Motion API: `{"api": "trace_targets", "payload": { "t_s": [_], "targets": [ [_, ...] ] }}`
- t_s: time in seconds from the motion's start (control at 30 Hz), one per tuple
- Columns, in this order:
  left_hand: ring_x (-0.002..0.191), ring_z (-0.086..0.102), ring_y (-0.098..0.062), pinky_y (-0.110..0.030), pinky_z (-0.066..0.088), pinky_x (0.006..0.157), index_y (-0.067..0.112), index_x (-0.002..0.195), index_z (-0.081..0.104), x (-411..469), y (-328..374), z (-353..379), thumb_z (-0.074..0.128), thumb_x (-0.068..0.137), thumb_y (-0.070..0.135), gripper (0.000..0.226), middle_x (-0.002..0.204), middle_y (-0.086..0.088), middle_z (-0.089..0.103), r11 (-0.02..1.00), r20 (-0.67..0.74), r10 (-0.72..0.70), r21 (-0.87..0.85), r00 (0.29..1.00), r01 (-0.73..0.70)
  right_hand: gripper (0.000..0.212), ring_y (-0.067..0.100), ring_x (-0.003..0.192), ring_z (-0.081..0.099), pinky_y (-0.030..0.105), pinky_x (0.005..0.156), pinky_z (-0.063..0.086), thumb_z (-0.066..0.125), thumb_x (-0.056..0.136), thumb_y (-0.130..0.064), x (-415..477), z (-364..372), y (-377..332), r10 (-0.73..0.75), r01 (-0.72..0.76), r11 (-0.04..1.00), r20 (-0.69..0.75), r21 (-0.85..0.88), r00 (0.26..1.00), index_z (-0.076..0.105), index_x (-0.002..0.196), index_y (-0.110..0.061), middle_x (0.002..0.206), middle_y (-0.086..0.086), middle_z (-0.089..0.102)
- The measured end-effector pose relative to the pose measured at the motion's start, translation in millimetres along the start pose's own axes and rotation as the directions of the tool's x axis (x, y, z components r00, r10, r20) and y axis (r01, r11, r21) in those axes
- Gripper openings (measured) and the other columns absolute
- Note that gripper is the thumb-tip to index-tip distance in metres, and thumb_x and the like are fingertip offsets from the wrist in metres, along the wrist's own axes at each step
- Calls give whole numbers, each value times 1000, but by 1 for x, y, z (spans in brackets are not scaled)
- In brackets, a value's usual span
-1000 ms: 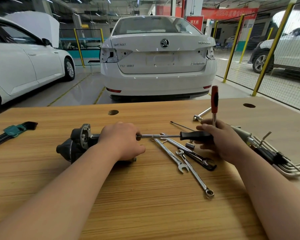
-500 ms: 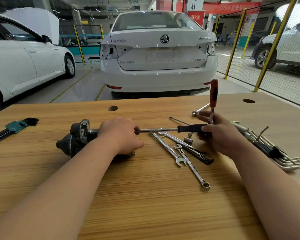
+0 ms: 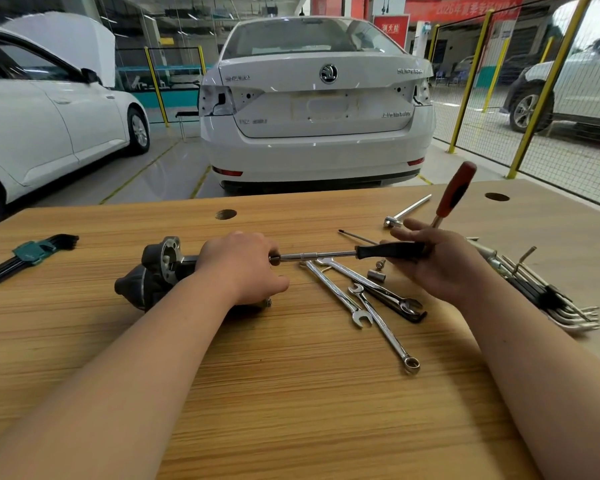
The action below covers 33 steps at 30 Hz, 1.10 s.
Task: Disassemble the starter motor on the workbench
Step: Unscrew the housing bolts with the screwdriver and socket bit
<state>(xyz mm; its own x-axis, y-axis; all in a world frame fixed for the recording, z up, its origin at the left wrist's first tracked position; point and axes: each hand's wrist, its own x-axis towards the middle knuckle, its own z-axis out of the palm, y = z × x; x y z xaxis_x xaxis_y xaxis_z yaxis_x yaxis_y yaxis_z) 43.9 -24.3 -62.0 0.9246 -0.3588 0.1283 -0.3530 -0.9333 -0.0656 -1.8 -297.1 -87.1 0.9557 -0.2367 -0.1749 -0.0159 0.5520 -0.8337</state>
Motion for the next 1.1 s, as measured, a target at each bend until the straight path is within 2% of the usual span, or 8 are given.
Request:
{"api": "trace_targets", "payload": {
  "t_s": [0.2,0.37,0.57,0.67,0.77,0.83,0.9,1.1],
  "targets": [
    [103,49,-14,-31,35,63,41,112,56,-1,0,1,54,73,67,47,112,14,57,1000,-11,-7,-12,1000,6,25,32,107,64,39,73,57,38,98,-2,-9,-2,-16,115,-115,991,-6,-67,993,60,110,-7,119,21,59],
    [103,49,-13,-31,34,63,41,112,57,-1,0,0,55,72,69,48,111,15,57,1000,-10,-3,-11,1000,3,22,30,87,74,31,57,60,47,103,-19,-11,-6,-16,137,-139,934,-29,-329,990,56,114,-3,104,24,72],
    [101,50,-13,-31,32,62,41,105,58,-2,-2,1,56,67,71,48,109,15,58,1000,-17,-1,-15,1000,1,43,16,46,63,26,42,45,39,102,-49,-8,-3,-13,-20,-81,623,-120,-778,993,59,106,-11,74,7,75],
    [101,50,-13,-31,32,62,41,104,57,-1,-2,3,55,66,73,50,108,15,58,1000,-18,-2,-15,1000,1,46,11,33,49,23,37,40,43,97,-58,-4,-5,-14,-85,-127,490,-192,-863,978,60,99,-15,44,-4,60],
    [100,49,-12,-31,32,63,42,104,57,-1,-3,3,54,66,73,49,108,15,58,1000,-14,6,-23,1000,-7,42,12,35,46,24,38,39,50,97,-51,-3,-8,-12,-47,-100,601,-160,-793,986,63,100,-12,44,-3,53],
    [101,49,-12,-31,33,64,41,107,57,-2,-4,3,54,66,74,52,109,15,58,1000,-15,13,-20,1000,-13,31,14,45,53,28,45,45,54,98,-40,-4,-10,-11,-14,-46,725,-82,-687,997,64,109,-13,60,3,58],
    [105,49,-12,-31,34,66,42,112,55,-2,-4,3,53,66,74,56,113,15,58,1000,-9,15,-20,1000,-15,21,16,55,60,30,54,51,56,99,-28,-5,-12,-12,5,-16,769,-19,-639,1000,62,116,-16,83,9,61],
    [121,42,-15,-35,37,73,51,135,37,3,-3,-6,58,69,71,72,134,15,48,998,127,66,-19,990,-64,42,27,90,56,35,72,54,52,89,11,-6,-9,-13,-1,44,877,89,-479,996,61,115,-20,110,17,53]
  ]
}}
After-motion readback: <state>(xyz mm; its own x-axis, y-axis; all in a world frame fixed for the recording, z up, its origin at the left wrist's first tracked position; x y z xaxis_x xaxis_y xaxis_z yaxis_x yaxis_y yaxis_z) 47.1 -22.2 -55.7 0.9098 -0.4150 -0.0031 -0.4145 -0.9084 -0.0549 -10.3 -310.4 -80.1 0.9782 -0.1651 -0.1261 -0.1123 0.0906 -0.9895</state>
